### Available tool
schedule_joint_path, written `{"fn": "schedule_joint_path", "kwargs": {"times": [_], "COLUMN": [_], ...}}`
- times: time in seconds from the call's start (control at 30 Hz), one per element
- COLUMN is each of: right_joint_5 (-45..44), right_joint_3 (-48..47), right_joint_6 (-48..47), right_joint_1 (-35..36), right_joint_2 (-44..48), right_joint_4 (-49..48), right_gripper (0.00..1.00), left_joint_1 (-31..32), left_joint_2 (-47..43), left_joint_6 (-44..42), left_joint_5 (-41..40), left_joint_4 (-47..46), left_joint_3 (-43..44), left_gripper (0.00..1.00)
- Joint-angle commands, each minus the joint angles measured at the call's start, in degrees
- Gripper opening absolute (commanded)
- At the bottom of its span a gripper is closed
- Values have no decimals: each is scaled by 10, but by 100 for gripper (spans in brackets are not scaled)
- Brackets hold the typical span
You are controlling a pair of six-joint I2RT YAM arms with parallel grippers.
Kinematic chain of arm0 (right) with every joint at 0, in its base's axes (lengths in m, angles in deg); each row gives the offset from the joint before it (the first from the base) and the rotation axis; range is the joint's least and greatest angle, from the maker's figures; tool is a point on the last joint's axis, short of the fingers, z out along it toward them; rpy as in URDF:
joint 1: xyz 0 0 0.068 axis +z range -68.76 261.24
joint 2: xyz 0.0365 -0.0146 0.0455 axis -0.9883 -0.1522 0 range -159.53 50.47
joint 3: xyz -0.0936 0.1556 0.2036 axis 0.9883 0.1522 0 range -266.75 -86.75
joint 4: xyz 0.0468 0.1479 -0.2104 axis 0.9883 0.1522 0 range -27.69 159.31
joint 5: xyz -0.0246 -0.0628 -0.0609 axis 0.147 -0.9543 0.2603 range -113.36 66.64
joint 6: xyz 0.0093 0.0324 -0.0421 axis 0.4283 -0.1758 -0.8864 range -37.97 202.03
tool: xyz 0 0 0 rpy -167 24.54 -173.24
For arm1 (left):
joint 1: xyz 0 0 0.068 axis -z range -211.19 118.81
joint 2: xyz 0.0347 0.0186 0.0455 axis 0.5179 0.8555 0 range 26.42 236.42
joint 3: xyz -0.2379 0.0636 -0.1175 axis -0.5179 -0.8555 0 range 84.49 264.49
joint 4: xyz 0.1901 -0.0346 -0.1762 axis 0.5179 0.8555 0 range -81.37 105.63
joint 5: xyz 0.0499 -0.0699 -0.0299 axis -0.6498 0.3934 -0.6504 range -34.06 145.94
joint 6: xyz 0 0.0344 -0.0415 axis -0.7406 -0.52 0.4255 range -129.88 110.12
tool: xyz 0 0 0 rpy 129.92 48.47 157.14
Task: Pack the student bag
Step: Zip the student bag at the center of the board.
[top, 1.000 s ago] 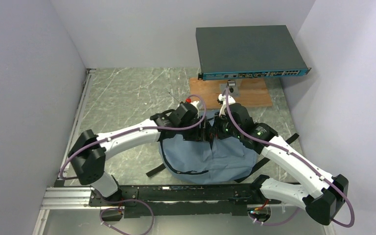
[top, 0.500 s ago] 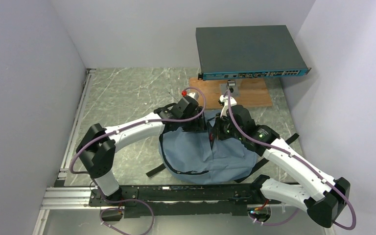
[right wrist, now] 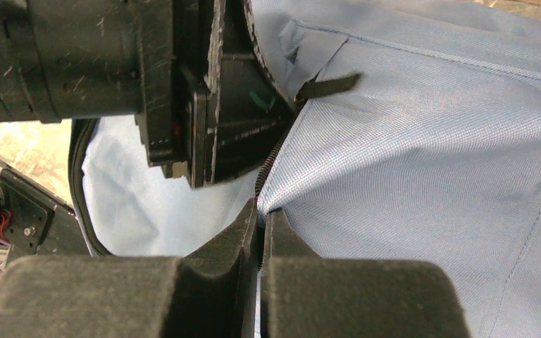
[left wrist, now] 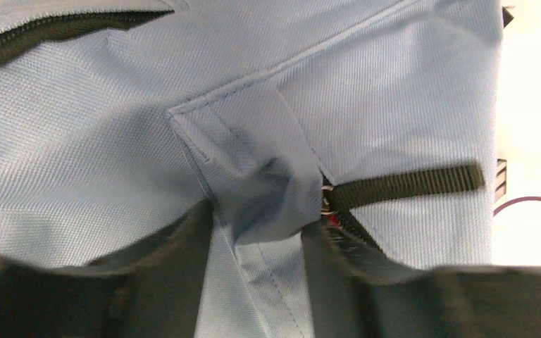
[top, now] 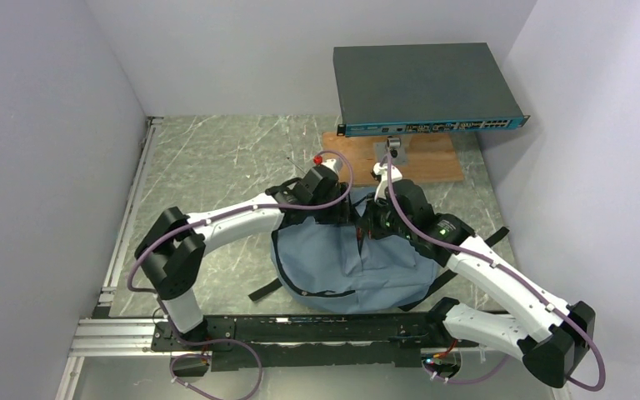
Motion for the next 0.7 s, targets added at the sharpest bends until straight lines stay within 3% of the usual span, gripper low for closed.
{"fn": "schedule_joint_path", "kwargs": {"times": [0.0,0.1,0.17,0.33,0.57,0.67], "right_joint_5": [47,42,38,88,151,222], "right_joint_3": [1,12,17,51,114,117], "right_joint_6": [12,6,-1,6,74,87], "right_joint_1": [9,9,9,9,2,-9], "right_joint_2": [16,15,12,6,-33,-59], "right_joint_4": [-71,-70,-62,-80,-153,-187], "right_gripper": [0,0,0,3,8,16], "left_joint_1": [-23,-32,-46,-86,-115,-117], "left_joint_2": [16,-12,-38,-88,-86,-76], "left_joint_6": [-9,-30,-40,-36,-63,-64], "left_joint_5": [2,41,130,339,510,537], "left_joint_4": [-11,-18,-47,-165,-222,-236], "left_joint_3": [33,14,-10,-93,-121,-122], "left_gripper": [41,15,0,0,0,0]}}
